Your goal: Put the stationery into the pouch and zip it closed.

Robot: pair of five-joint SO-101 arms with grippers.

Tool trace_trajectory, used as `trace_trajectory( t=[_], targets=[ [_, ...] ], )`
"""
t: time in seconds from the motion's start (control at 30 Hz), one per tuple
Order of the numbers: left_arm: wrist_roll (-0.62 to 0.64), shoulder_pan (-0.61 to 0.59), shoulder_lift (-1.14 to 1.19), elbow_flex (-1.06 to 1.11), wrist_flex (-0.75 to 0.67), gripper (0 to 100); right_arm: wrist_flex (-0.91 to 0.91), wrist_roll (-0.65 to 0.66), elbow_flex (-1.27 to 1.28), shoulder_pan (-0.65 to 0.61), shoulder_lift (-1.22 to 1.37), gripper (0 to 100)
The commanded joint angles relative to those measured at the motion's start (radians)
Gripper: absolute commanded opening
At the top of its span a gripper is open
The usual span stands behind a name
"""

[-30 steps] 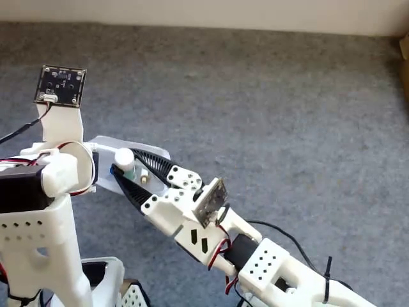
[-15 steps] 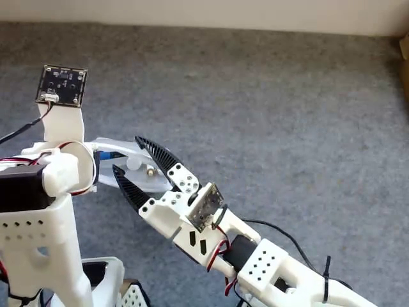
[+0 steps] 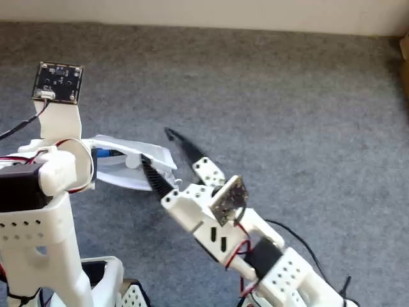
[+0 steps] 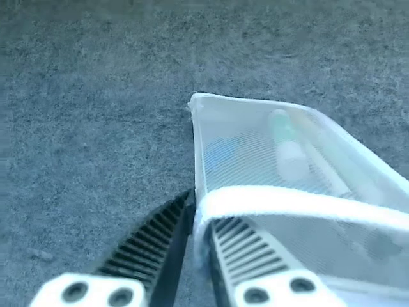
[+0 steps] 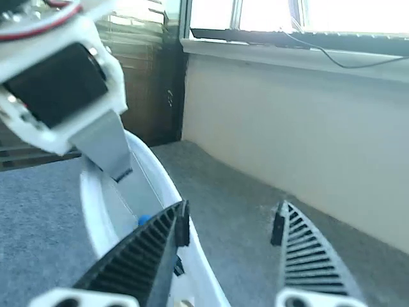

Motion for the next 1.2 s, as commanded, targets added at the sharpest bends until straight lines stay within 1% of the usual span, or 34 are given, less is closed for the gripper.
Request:
trace_trajectory(
  t=[0.0, 0.1, 0.23, 0.43, 0.5, 0.63, 0.77, 0.9, 1.07, 1.17],
  targets=[
    [0.009, -0.150, -0.005, -0.148, 0.009, 1, 0.122, 0.008, -0.008, 0.015, -0.111, 19.8],
    [0.009, -0.240, -0.005, -0.200, 0.021, 1, 0.176, 0.008, -0.007, 0.013, -0.101, 19.8],
    [0.009, -0.334, -0.005, -0.231, 0.021, 1, 0.177, 0.008, -0.010, 0.015, -0.008, 19.8],
    [0.009, -0.484, -0.005, -0.228, 0.021, 1, 0.174, 0.006, -0.021, 0.013, 0.240, 19.8],
    [0.009, -0.535, -0.005, -0.225, 0.021, 1, 0.179, 0.002, -0.068, 0.012, 0.335, 19.8],
    [0.009, -0.599, -0.007, -0.223, 0.021, 1, 0.182, -0.097, -0.179, 0.012, 0.527, 19.8],
    [0.009, -0.624, -0.007, -0.208, 0.021, 1, 0.246, -0.104, -0.306, 0.012, 0.711, 19.8],
    [0.008, -0.619, -0.007, -0.154, 0.017, 1, 0.317, -0.104, -0.432, 0.010, 0.865, 19.8],
    [0.008, -0.618, -0.007, -0.114, 0.015, 1, 0.394, -0.104, -0.561, -0.039, 1.033, 19.8],
    [0.008, -0.618, -0.007, -0.110, 0.015, 1, 0.410, -0.104, -0.631, -0.061, 1.135, 19.8]
  ],
)
